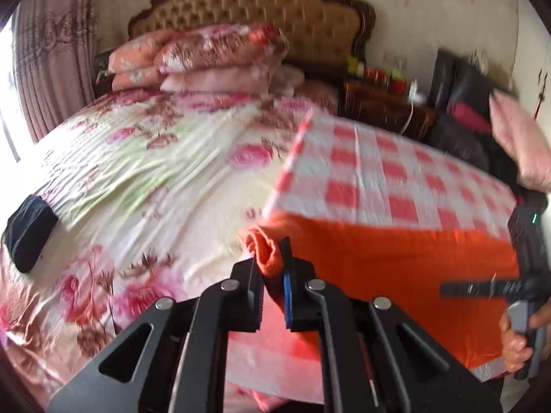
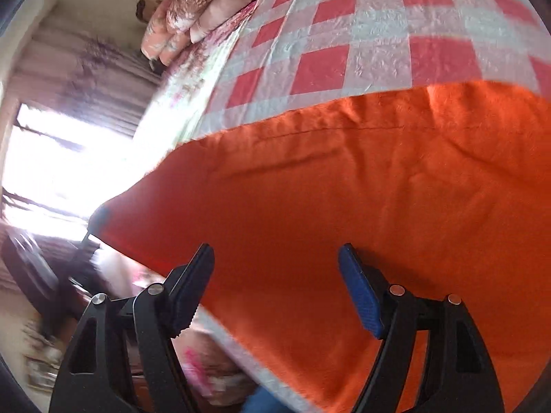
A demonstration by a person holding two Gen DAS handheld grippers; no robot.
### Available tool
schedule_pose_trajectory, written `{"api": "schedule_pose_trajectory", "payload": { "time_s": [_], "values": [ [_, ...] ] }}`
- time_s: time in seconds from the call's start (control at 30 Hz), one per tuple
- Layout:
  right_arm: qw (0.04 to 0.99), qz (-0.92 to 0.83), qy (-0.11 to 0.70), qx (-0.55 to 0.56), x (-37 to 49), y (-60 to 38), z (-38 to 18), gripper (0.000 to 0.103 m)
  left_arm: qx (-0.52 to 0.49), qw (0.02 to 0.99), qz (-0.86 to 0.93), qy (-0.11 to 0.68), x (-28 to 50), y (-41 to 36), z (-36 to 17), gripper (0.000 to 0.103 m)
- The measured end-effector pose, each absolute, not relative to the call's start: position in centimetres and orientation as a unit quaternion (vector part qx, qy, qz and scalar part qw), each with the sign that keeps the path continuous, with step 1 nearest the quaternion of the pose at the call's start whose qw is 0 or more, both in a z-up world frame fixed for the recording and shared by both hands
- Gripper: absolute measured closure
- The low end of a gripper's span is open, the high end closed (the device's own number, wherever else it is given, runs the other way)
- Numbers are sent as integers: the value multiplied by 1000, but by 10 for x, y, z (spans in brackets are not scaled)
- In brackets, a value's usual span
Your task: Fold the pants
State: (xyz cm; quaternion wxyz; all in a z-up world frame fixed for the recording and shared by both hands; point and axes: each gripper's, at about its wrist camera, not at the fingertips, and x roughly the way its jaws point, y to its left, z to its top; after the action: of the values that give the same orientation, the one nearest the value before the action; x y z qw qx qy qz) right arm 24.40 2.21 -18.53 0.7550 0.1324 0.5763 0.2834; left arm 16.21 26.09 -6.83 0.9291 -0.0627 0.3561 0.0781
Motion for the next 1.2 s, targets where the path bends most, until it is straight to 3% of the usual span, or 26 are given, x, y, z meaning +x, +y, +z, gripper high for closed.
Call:
{"api": "schedule_pose_trajectory", "payload": {
  "time_s": [0.1, 0.13, 0.17, 0.2, 0.27, 0.3, 0.33, 0.47, 0.53, 0.63, 0.77, 0.8, 0.83, 0.87, 0.9, 0.93, 1.07, 1.2],
  "values": [
    [791, 262, 553, 17, 225, 51, -185, 29, 92, 940, 104, 311, 158, 263, -67, 94],
    [799, 251, 546, -18, 219, 60, -186, 29, 101, 941, 106, 305, 156, 265, -75, 90],
    [804, 240, 543, -45, 215, 66, -188, 29, 51, 939, 109, 322, 157, 280, -90, 87],
    [805, 233, 542, -58, 212, 68, -189, 29, -61, 916, 122, 376, 157, 313, -122, 80],
    [804, 219, 546, -81, 208, 73, -192, 28, -214, 879, 130, 406, 138, 353, -165, 81],
    [803, 218, 547, -91, 207, 76, -192, 28, -279, 865, 122, 400, 125, 367, -180, 69],
    [802, 217, 547, -102, 204, 78, -193, 27, -347, 841, 116, 399, 112, 381, -198, 48],
    [798, 210, 548, -138, 196, 84, -194, 26, -581, 741, -16, 337, 91, 413, -253, 37],
    [796, 208, 551, -141, 194, 83, -193, 24, -642, 696, -69, 314, 96, 419, -277, 30],
    [794, 206, 556, -139, 190, 80, -192, 23, -691, 650, -93, 301, 105, 424, -305, 32],
    [792, 204, 560, -132, 193, 83, -193, 20, -681, 648, -179, 291, 144, 413, -305, 32],
    [791, 203, 561, -133, 192, 84, -193, 19, -671, 654, -191, 291, 154, 410, -301, 39],
    [791, 200, 563, -136, 193, 86, -194, 18, -660, 664, -195, 292, 165, 410, -296, 63],
    [790, 198, 564, -139, 193, 87, -194, 18, -647, 677, -186, 297, 171, 410, -291, 71],
    [788, 198, 566, -139, 193, 88, -193, 18, -630, 695, -170, 302, 174, 411, -283, 85],
    [787, 200, 568, -134, 193, 87, -193, 18, -608, 717, -156, 305, 176, 410, -272, 89],
    [782, 208, 578, -107, 199, 81, -190, 19, -512, 794, -114, 308, 174, 402, -210, 89],
    [790, 214, 567, -96, 210, 83, -177, 21, -413, 825, -39, 384, 188, 390, -192, 87]
  ]
}}
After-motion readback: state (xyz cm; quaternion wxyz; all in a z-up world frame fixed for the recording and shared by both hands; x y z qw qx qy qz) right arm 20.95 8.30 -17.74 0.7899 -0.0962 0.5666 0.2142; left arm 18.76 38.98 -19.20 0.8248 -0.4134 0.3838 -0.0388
